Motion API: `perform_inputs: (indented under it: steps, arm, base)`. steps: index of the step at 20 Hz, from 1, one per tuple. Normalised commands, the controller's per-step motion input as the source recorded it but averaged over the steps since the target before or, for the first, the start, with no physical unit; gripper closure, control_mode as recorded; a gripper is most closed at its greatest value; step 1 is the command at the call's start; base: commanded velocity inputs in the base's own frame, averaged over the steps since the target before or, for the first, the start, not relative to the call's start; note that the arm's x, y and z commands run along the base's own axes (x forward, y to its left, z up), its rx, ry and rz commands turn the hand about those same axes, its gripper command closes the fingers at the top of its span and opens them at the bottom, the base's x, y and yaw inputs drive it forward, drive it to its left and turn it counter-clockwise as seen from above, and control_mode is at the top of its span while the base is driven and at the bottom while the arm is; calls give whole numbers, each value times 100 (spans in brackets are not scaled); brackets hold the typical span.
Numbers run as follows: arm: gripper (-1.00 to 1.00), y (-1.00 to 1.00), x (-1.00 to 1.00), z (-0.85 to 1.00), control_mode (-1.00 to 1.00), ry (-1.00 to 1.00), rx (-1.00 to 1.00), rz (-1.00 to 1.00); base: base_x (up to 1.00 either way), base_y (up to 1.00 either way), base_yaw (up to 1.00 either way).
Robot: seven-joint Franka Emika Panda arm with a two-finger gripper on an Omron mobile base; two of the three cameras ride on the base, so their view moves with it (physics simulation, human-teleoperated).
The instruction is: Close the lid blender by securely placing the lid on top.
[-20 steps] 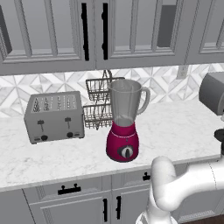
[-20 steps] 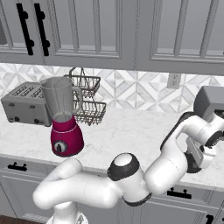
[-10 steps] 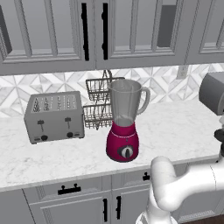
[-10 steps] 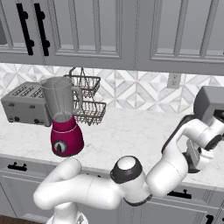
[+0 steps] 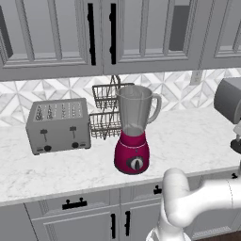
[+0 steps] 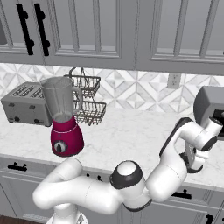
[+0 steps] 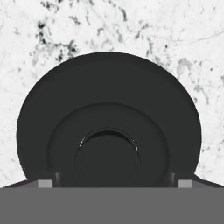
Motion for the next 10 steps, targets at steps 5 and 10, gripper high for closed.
perform_inputs:
  steps: [5,10]
  arm:
    - [-100,-16,3,-17,-100,-6,-3,0]
    - [-100,-11,2,-29,-100,-5,-2,1]
  base:
    - [0,0,0]
    - [0,0,0]
